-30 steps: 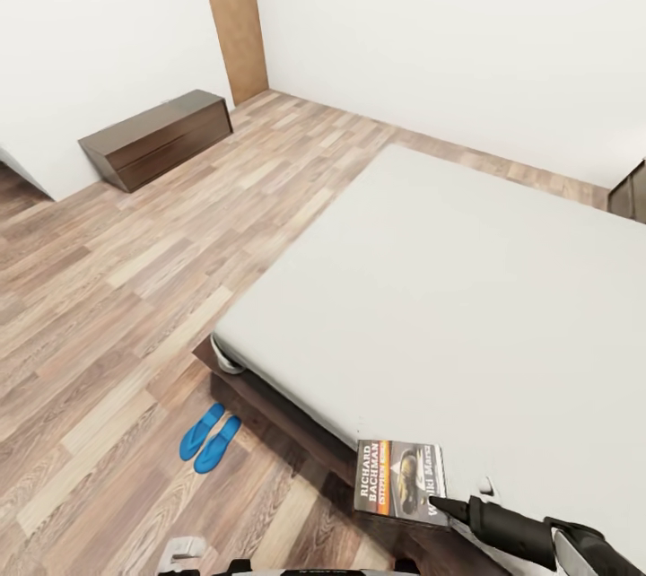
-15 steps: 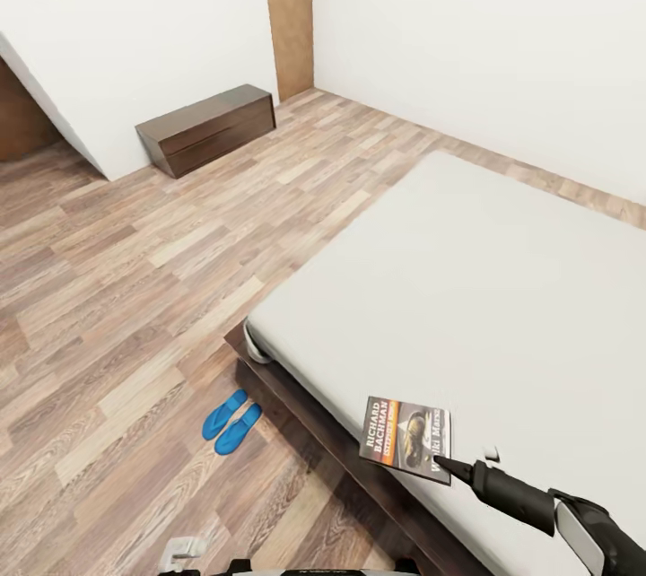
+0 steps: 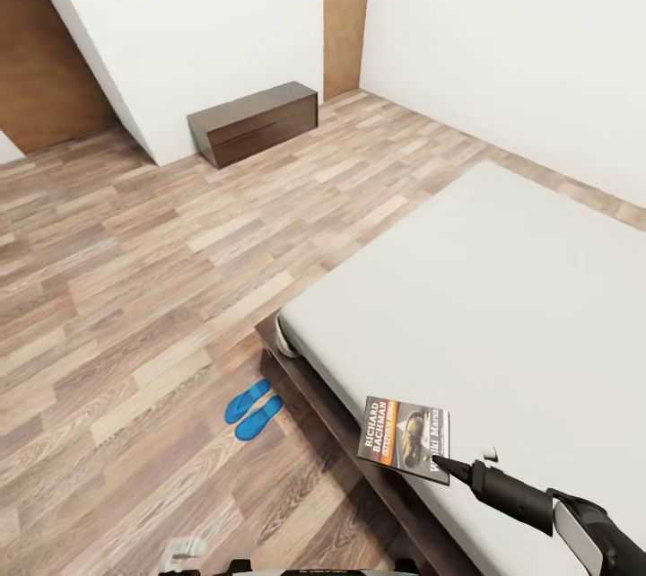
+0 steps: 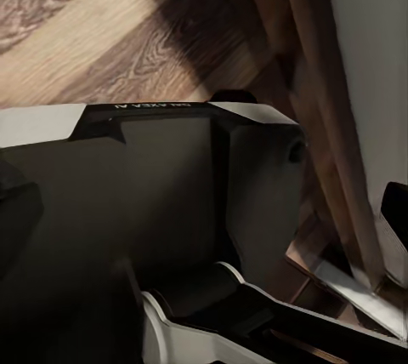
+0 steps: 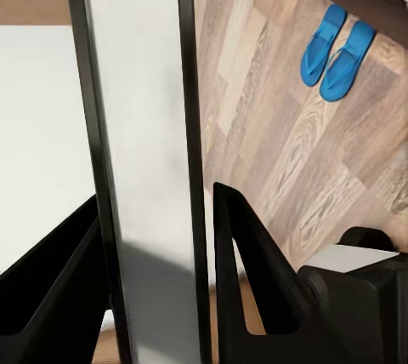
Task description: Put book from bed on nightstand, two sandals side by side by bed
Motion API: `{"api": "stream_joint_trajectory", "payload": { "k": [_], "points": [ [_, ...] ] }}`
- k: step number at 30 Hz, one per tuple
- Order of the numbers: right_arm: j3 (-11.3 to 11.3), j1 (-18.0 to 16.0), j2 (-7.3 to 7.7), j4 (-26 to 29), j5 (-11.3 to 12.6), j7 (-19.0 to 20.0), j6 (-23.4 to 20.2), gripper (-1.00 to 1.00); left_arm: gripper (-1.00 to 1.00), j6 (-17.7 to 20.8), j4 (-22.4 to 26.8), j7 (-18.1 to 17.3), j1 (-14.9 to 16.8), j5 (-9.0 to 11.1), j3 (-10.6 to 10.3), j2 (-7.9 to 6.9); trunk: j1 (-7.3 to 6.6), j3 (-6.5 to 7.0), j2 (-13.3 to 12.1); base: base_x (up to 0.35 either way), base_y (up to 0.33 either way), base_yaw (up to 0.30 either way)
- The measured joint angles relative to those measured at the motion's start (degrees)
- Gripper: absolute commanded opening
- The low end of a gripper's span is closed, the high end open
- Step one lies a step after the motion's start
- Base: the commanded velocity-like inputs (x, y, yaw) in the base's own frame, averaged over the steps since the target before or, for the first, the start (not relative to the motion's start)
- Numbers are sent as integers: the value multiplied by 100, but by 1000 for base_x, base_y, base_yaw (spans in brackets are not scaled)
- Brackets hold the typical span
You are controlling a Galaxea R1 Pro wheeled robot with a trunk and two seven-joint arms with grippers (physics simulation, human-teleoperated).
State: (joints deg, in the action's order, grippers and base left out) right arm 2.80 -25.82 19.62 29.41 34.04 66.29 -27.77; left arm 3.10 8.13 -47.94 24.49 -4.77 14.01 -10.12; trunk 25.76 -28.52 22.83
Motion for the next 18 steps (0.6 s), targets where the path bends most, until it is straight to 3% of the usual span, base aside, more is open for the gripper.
{"api": "stream_joint_trajectory", "payload": {
  "k": [18],
  "points": [
    [-1,-1,16,1,-3,9,-3,-100,100,0,0,-20,0,0,1,0,0,0,0,0,0,292]
  ]
}}
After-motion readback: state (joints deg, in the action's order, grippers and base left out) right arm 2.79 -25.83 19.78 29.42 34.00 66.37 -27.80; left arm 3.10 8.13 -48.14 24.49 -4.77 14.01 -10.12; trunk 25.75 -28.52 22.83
